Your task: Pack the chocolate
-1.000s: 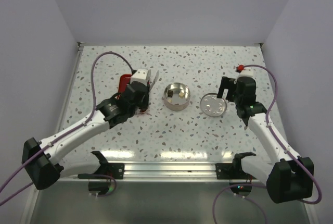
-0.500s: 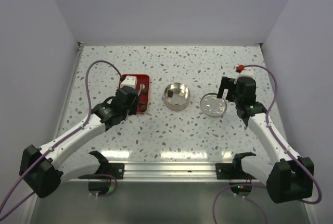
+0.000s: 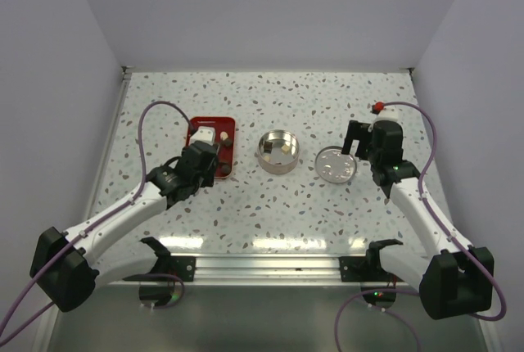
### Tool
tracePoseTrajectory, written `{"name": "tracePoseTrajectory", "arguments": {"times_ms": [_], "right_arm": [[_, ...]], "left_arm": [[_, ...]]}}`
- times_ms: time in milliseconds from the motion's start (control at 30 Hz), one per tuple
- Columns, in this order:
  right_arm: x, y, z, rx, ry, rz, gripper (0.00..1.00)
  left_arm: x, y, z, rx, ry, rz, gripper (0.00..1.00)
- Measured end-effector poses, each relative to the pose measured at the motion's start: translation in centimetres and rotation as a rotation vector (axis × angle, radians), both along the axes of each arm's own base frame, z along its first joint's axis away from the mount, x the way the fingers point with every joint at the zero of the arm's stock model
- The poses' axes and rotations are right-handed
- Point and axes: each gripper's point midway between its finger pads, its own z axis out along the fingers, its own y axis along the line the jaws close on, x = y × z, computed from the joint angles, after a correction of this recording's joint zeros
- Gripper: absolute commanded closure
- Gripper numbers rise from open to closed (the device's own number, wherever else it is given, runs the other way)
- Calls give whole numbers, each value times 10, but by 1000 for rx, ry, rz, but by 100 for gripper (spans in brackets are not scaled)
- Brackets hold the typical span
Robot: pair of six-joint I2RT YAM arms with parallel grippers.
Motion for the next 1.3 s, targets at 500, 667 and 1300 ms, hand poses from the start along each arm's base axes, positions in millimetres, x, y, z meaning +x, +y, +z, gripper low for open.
{"name": "tracePoseTrajectory", "arguments": {"times_ms": [500, 667, 1300], "right_arm": [[0, 0, 0, 0, 0, 0, 1], [0, 0, 0, 0, 0, 0, 1], [0, 0, 0, 0, 0, 0, 1]], "left_arm": [[2, 0, -9, 1, 0, 2, 52], [5, -2, -14, 6, 6, 3, 52], [10, -1, -16, 6, -9, -3, 68]]}}
